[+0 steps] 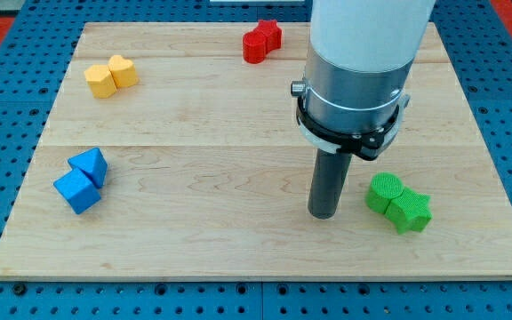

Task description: Move your arm towards the left of the board

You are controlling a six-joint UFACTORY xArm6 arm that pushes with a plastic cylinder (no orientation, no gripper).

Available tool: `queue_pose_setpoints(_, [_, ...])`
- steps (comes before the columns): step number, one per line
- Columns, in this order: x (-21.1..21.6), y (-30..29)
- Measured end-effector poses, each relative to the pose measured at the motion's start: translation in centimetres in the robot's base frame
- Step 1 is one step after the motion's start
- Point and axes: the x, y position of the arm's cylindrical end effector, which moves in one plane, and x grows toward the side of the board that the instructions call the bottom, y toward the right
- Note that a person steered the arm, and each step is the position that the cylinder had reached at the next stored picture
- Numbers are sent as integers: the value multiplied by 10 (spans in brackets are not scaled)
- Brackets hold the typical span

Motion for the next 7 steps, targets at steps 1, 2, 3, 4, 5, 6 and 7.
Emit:
queue_pose_setpoints(1, [0, 0])
queue_pose_setpoints(2, [-1, -16])
queue_pose_setpoints(3, [-25, -54])
queue_pose_setpoints(4, [-94, -83])
queue_pose_setpoints(5, [-120, -126])
queue_pose_setpoints(6, [-120, -131])
queue_pose_setpoints(7, [-121, -136])
